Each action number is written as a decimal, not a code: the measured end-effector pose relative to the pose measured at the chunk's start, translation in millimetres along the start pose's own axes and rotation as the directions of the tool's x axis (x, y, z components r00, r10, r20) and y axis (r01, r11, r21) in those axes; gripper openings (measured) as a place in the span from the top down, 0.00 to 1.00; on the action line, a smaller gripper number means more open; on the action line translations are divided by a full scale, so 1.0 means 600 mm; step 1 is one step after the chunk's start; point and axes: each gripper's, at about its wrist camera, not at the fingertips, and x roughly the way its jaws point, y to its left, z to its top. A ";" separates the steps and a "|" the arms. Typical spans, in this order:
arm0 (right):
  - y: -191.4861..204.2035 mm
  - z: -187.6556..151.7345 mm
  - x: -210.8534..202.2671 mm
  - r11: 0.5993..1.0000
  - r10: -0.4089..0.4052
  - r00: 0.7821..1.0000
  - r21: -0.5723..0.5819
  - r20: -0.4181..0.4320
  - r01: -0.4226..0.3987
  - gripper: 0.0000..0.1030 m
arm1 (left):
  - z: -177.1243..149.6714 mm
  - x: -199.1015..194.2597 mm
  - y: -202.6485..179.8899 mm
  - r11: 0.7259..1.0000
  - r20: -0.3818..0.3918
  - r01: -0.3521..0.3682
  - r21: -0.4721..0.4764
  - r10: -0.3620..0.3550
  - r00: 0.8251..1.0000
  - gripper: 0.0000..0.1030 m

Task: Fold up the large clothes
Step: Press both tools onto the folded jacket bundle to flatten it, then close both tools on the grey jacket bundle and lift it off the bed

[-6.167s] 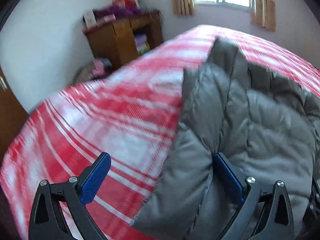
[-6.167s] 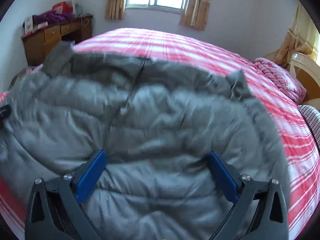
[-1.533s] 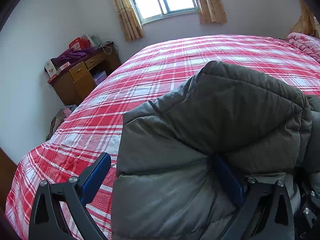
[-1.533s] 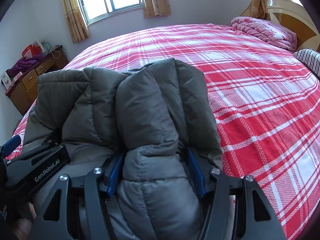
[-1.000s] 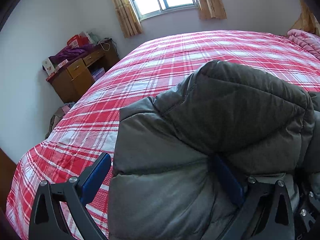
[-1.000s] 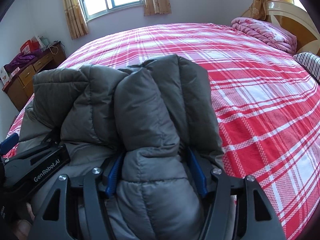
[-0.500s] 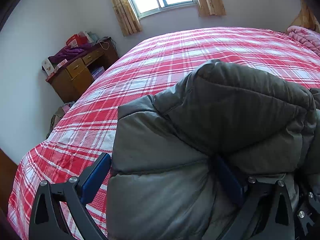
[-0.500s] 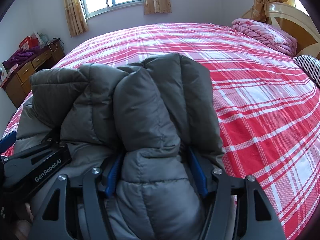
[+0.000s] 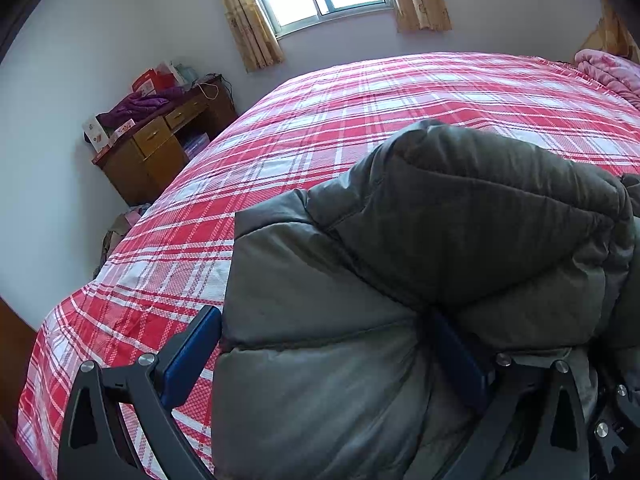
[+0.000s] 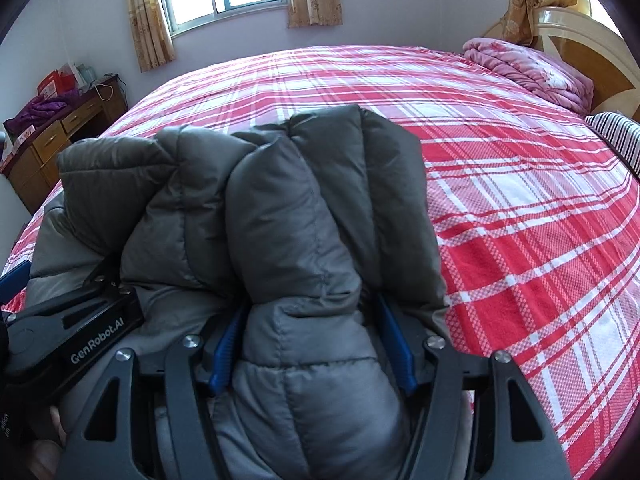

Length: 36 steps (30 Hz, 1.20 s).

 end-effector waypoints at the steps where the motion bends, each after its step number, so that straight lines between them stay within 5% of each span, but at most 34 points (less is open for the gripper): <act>1: 0.000 0.000 0.000 1.000 0.000 1.000 0.000 0.000 0.000 0.38 | 0.000 0.000 -0.001 1.000 0.000 -0.001 0.001 0.001 1.000 0.01; 18: -0.004 -0.001 -0.001 1.000 0.009 1.000 0.008 0.000 -0.009 0.37 | 0.001 -0.004 -0.002 1.000 -0.003 -0.003 0.015 0.003 1.000 0.01; 22: -0.013 0.001 -0.008 0.999 0.048 0.999 0.019 0.005 -0.048 0.35 | -0.001 -0.034 0.038 0.995 -0.022 0.095 0.004 -0.095 0.995 0.01; 26: -0.056 -0.002 -0.044 0.990 0.125 0.991 0.056 0.045 -0.128 0.10 | -0.019 -0.084 0.110 0.988 0.027 0.139 -0.064 -0.137 0.990 0.01; 30: -0.096 -0.009 -0.080 0.989 0.120 0.990 0.075 0.080 -0.126 0.10 | -0.051 -0.079 0.156 0.974 0.010 0.214 -0.077 -0.214 0.977 0.01; 36: -0.126 -0.019 -0.068 0.975 0.192 0.981 0.107 0.016 -0.193 0.10 | -0.076 -0.059 0.159 0.956 -0.012 0.276 -0.103 -0.279 0.960 0.01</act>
